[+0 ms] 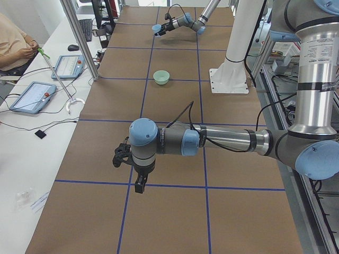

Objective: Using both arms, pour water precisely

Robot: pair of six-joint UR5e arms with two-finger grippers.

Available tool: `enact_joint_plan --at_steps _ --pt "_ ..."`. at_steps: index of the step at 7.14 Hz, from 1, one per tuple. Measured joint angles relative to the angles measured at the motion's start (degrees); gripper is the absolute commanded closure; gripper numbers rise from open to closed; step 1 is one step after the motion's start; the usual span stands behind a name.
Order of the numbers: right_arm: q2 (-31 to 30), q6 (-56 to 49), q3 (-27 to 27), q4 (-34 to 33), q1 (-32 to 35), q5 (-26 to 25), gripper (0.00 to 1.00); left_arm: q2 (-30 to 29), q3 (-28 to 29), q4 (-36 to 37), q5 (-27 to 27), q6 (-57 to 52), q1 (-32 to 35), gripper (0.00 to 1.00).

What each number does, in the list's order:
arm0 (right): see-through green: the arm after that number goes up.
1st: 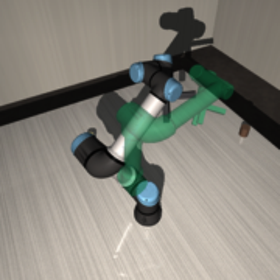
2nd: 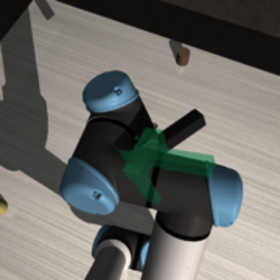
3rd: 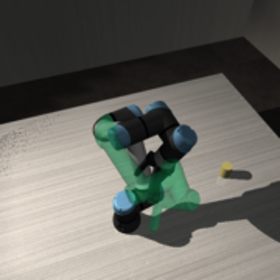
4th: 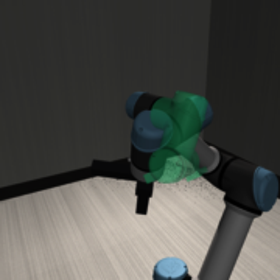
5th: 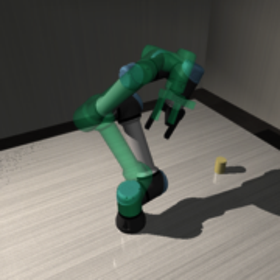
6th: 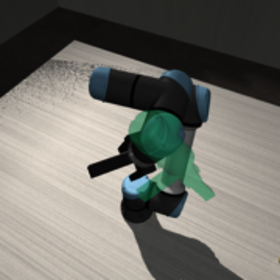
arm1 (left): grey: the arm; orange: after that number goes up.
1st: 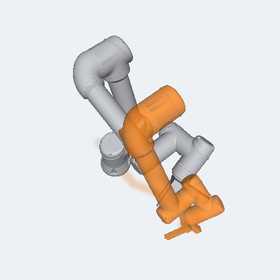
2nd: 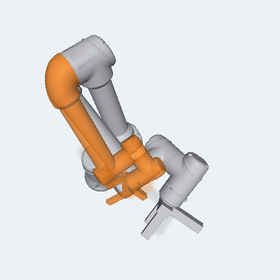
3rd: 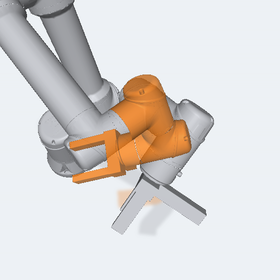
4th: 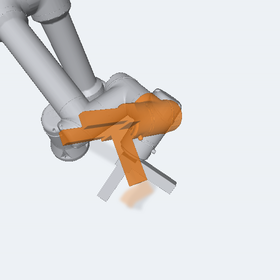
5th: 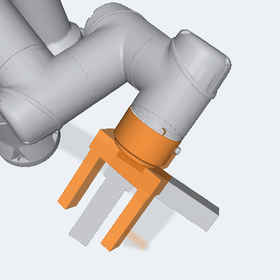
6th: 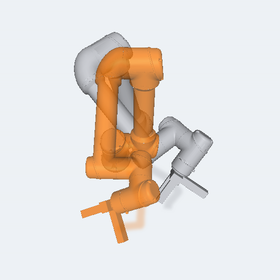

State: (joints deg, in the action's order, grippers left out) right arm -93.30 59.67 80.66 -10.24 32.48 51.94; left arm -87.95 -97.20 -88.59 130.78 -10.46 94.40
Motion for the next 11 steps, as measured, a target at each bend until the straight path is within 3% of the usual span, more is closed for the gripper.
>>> enact_joint_plan --at_steps 2,4,11 --pt "-0.95 -1.71 -2.38 1.01 -0.21 -0.94 1.00 0.01 -0.04 0.00 0.00 0.00 0.00 0.00" --pt "-1.05 -1.83 -3.54 1.13 -0.87 -2.19 0.00 0.03 -0.03 0.00 0.00 0.00 0.00 0.00" --pt "-1.30 -2.04 -3.33 5.94 -1.43 -4.47 0.00 -0.38 0.12 0.08 0.00 0.00 0.00 0.00"
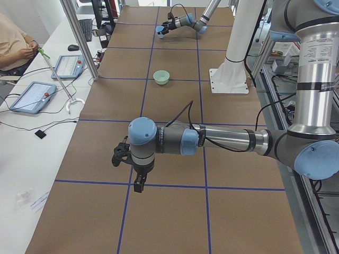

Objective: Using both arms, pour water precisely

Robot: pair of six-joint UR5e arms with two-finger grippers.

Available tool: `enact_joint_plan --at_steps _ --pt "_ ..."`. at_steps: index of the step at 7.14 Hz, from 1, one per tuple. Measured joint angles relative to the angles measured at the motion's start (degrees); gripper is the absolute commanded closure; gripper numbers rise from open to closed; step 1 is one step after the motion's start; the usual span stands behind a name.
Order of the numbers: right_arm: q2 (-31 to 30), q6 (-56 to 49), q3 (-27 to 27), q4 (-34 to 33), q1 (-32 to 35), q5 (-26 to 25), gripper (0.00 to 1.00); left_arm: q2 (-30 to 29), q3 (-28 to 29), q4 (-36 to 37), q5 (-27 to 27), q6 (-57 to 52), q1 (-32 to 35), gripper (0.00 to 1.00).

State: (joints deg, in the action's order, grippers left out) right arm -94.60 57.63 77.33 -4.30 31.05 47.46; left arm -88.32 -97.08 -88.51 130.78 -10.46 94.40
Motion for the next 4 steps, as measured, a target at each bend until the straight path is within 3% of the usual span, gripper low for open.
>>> enact_joint_plan --at_steps 4 --pt "-1.31 -0.77 0.47 0.31 0.28 0.00 0.00 0.01 0.05 -0.02 0.00 0.00 0.00 0.00"
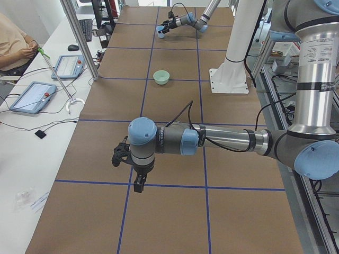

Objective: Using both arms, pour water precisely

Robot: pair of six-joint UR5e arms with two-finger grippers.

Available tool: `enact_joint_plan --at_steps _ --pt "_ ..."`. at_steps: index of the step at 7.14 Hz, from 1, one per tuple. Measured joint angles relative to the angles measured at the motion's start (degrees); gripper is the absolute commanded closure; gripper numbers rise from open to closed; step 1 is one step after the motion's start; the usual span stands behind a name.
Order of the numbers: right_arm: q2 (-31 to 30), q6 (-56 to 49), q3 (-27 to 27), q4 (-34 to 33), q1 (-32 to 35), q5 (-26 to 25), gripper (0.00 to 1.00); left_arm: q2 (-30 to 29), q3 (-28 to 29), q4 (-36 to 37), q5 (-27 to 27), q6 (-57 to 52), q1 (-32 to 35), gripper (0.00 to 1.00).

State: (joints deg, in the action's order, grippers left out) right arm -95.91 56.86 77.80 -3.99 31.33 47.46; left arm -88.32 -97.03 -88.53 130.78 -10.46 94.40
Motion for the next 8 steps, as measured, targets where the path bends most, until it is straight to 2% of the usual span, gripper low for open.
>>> enact_joint_plan --at_steps 2,4,5,6,8 --pt "-0.35 -2.07 0.76 0.03 0.90 0.61 0.00 0.03 -0.01 0.02 0.00 0.00 0.00 0.00" --pt "-0.57 -4.74 1.28 0.59 3.99 5.18 0.00 0.06 -0.07 0.02 0.00 0.00 0.00 0.00" --pt "-0.69 -6.02 1.46 1.29 6.88 9.93 0.00 0.03 -0.13 0.02 0.00 0.00 0.00 0.00" --pt "-0.65 -6.79 1.62 1.62 10.86 16.73 0.00 -0.17 -0.48 0.13 0.00 0.04 0.00 0.00" --pt "-0.05 -8.06 1.72 0.94 20.54 33.56 0.00 -1.46 -1.48 0.18 0.00 0.10 -0.09 0.00"
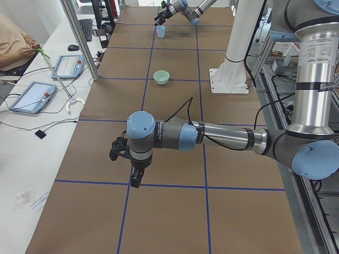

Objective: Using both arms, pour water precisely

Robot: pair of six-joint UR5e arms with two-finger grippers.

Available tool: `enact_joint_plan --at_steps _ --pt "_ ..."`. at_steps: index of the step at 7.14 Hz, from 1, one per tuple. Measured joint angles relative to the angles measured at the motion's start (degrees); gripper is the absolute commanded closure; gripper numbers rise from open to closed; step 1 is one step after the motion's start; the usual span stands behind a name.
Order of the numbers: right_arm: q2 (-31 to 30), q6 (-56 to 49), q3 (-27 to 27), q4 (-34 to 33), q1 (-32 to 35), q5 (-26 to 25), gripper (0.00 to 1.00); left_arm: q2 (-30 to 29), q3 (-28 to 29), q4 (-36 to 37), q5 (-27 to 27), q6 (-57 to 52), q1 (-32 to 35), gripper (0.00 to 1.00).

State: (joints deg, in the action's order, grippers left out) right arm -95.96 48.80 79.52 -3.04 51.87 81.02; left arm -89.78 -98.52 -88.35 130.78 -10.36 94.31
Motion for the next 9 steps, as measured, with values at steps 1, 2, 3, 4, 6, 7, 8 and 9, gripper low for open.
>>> enact_joint_plan --at_steps 1,2,3,4,6,7,8,9 --pt "0.73 -1.63 0.02 -1.63 5.62 9.51 0.00 -1.59 -0.25 -0.06 0.04 -0.01 -0.07 0.00" --pt "1.82 -3.75 0.02 -4.35 11.39 18.96 0.00 -3.62 -0.32 -0.14 0.72 0.01 -0.24 0.00" --pt "2.84 -6.11 0.08 -8.32 16.60 27.61 0.00 -5.58 -0.32 -0.20 2.16 0.05 -0.59 0.00" --pt "3.73 -9.98 0.18 -14.41 21.19 35.31 0.00 -7.48 -0.34 -0.25 3.95 1.25 -1.28 0.00" --pt "5.34 -22.83 1.16 -29.79 28.47 45.28 0.00 -11.08 -1.72 -0.54 7.06 12.25 -4.52 0.00" --pt "6.17 -30.04 1.97 -37.81 31.56 48.82 0.00 -12.58 -2.61 -1.76 7.62 19.76 -7.23 0.00" --pt "7.02 -37.76 2.48 -45.27 34.09 51.35 0.00 -13.21 -3.13 -5.35 7.65 25.89 -10.35 0.00" --pt "8.09 -44.90 3.04 -52.60 36.27 52.82 0.00 -13.34 -3.18 -10.80 7.38 30.74 -14.34 0.00"
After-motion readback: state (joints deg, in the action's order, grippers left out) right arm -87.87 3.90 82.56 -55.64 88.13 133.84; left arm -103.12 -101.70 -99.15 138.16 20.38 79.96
